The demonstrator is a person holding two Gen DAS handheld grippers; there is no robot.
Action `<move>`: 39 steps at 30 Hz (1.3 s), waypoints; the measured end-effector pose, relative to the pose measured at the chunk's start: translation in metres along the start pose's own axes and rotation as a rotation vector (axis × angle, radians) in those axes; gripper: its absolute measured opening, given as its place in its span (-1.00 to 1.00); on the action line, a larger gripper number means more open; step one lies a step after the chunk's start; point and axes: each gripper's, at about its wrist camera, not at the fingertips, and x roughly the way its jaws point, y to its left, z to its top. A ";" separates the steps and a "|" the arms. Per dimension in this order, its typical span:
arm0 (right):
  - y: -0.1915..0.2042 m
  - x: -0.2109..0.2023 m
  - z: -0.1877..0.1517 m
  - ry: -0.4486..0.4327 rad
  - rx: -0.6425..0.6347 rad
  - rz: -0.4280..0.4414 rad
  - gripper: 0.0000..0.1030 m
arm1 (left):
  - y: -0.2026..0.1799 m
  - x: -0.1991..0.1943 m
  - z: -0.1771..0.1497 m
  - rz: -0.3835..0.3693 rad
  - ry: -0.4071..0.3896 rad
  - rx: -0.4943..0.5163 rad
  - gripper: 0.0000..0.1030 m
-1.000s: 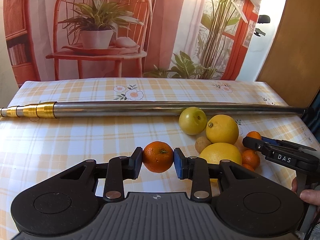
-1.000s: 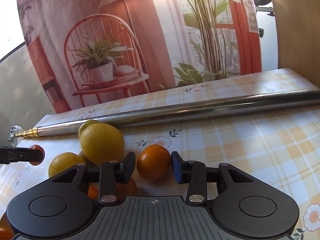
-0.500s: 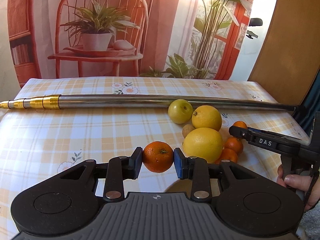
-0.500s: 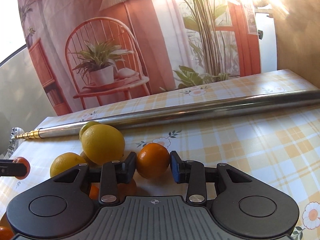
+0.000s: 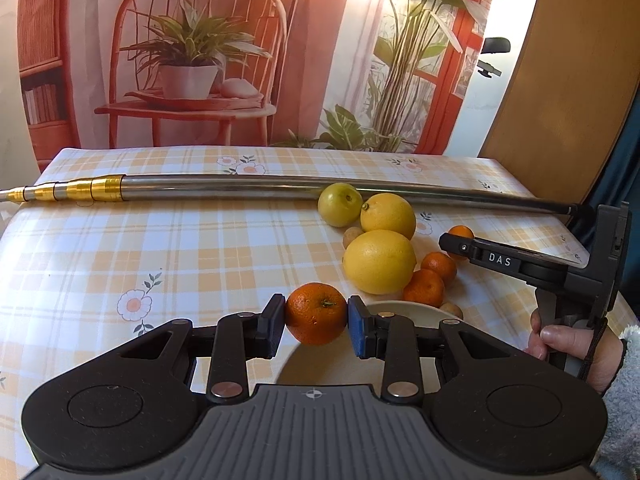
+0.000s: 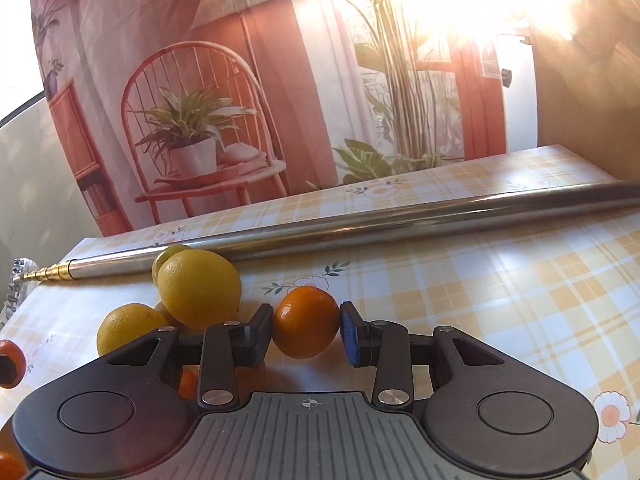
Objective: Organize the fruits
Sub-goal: 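Carry both held tangerines over the white plate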
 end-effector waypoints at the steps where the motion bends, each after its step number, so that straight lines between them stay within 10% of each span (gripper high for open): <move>1: 0.000 -0.003 -0.001 -0.002 0.003 -0.012 -0.36 | -0.001 -0.002 -0.003 0.000 0.002 0.003 -0.31; 39: 0.049 -0.092 -0.026 0.017 -0.034 0.097 -0.36 | -0.006 -0.008 -0.038 0.027 0.073 0.040 -0.31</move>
